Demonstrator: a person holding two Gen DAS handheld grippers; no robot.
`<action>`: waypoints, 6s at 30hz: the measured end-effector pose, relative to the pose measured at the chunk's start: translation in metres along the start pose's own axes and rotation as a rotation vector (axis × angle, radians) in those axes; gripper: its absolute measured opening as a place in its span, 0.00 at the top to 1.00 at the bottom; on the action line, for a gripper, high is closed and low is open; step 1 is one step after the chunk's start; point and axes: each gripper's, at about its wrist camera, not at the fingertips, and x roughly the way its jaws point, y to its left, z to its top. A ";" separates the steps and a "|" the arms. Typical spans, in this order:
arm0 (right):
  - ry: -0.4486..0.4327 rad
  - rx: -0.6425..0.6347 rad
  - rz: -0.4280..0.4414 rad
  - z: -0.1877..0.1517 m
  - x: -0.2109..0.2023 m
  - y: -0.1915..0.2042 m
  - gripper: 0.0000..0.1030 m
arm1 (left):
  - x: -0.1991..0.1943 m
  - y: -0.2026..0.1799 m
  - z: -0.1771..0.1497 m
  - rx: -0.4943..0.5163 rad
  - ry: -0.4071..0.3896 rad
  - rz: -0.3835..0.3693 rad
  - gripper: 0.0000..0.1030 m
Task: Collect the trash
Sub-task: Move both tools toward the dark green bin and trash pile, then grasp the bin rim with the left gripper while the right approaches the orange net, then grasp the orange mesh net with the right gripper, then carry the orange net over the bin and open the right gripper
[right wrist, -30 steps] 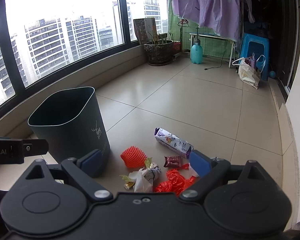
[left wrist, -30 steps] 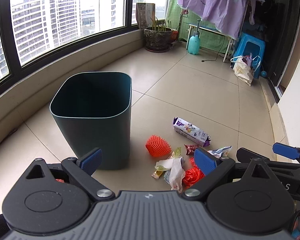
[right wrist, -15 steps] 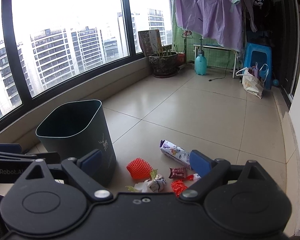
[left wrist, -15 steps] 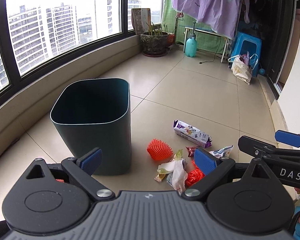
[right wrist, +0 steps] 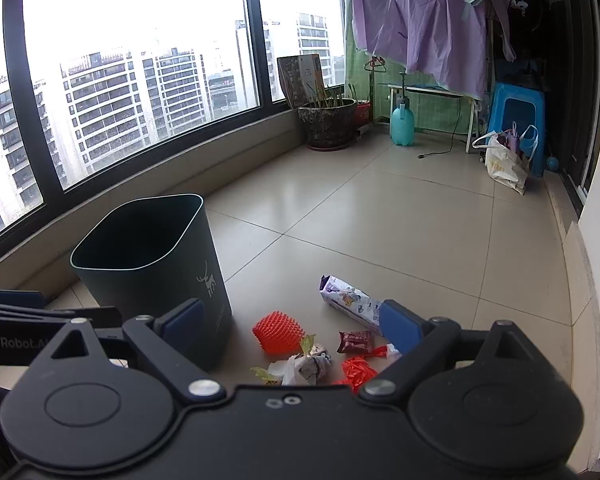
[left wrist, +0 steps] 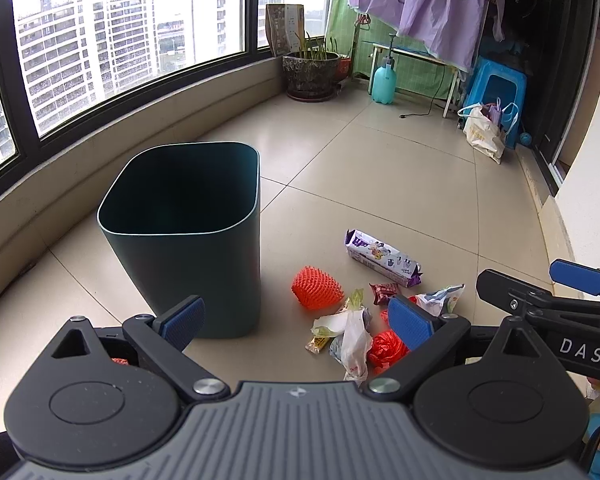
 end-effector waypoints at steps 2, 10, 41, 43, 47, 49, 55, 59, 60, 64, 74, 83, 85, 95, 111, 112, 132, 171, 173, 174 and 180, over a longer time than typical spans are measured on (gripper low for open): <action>0.002 -0.002 -0.004 0.001 0.000 0.001 0.09 | 0.001 0.000 0.001 0.000 0.005 0.000 0.04; 0.009 0.002 -0.017 0.001 0.001 0.001 0.09 | 0.002 0.002 0.002 -0.005 0.008 0.000 0.04; 0.059 0.007 0.019 0.001 0.009 0.000 0.09 | 0.007 0.011 0.003 -0.048 0.054 0.002 0.04; 0.062 0.007 0.024 0.001 0.009 -0.001 0.09 | 0.007 0.012 0.003 -0.051 0.056 -0.002 0.04; 0.069 -0.015 0.024 0.004 0.009 0.002 0.09 | 0.009 0.011 0.008 -0.054 0.077 0.002 0.04; 0.079 -0.025 0.034 0.011 0.009 0.003 0.09 | 0.010 0.011 0.015 -0.047 0.082 0.012 0.04; 0.085 -0.133 0.049 0.049 0.018 0.001 0.09 | 0.019 0.026 0.047 -0.035 0.105 0.043 0.04; 0.102 -0.183 0.043 0.079 0.039 -0.009 0.09 | 0.031 0.047 0.074 -0.039 0.120 0.063 0.04; 0.111 -0.182 0.041 0.085 0.045 -0.013 0.09 | 0.035 0.052 0.081 -0.037 0.115 0.070 0.04; 0.156 -0.174 0.026 0.104 0.073 -0.027 0.09 | 0.050 0.061 0.100 0.000 0.109 0.097 0.04; 0.283 -0.144 -0.035 0.137 0.163 -0.064 0.09 | 0.114 0.141 0.142 -0.084 0.183 0.158 0.05; 0.433 -0.144 -0.090 0.099 0.236 -0.096 0.11 | 0.182 0.203 0.148 -0.137 0.263 0.235 0.05; 0.468 -0.142 -0.099 0.090 0.251 -0.102 0.13 | 0.201 0.218 0.150 -0.165 0.283 0.249 0.09; 0.609 -0.123 -0.102 0.049 0.311 -0.119 0.25 | 0.259 0.250 0.141 -0.255 0.393 0.230 0.46; 0.718 -0.314 0.081 -0.003 0.366 -0.021 0.43 | 0.263 0.239 0.121 -0.217 0.412 0.227 0.84; 0.719 -0.319 0.098 -0.006 0.375 -0.014 0.42 | 0.263 0.234 0.120 -0.188 0.411 0.237 0.85; 0.728 -0.383 0.061 -0.049 0.457 0.037 0.90 | 0.269 0.232 0.100 -0.145 0.399 0.238 0.89; 0.712 -0.567 0.321 0.089 0.373 0.201 0.89 | 0.276 0.265 0.116 -0.172 0.447 0.183 0.93; 0.735 -0.583 0.302 0.081 0.382 0.209 0.88 | 0.276 0.264 0.115 -0.170 0.445 0.186 0.93; 0.742 -0.592 0.291 0.079 0.386 0.211 0.87 | 0.275 0.261 0.114 -0.169 0.445 0.187 0.93; 0.753 -0.599 0.293 0.079 0.387 0.220 0.78 | 0.273 0.247 0.112 -0.152 0.442 0.196 0.93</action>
